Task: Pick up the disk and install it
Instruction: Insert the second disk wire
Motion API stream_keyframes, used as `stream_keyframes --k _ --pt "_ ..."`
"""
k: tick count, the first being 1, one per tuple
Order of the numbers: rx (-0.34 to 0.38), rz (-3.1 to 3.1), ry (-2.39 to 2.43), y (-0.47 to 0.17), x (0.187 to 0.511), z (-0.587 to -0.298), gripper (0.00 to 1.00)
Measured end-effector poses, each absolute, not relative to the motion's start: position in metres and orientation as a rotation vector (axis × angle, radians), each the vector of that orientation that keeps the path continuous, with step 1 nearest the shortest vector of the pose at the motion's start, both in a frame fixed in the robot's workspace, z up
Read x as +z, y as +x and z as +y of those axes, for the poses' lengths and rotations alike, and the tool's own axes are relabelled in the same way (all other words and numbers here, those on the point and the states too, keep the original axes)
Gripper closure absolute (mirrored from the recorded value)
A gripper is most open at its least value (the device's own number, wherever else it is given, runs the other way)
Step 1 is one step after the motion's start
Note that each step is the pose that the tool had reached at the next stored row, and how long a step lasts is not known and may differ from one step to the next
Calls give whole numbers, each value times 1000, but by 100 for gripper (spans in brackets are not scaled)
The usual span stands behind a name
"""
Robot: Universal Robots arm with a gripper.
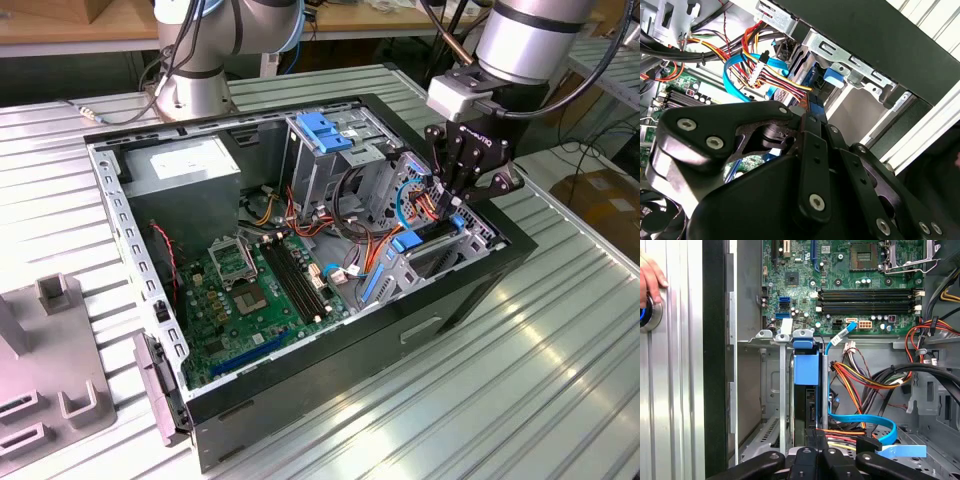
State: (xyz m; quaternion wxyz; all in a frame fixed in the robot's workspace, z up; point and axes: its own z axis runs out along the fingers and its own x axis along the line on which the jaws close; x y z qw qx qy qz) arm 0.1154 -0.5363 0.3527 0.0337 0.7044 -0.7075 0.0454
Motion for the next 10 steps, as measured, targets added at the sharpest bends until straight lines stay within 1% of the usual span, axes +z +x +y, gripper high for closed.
stream_keyframes --k 7,10 --pt "139 -2175 2166 115 358 -536 89" --pt "138 -2175 2166 115 377 -536 89"
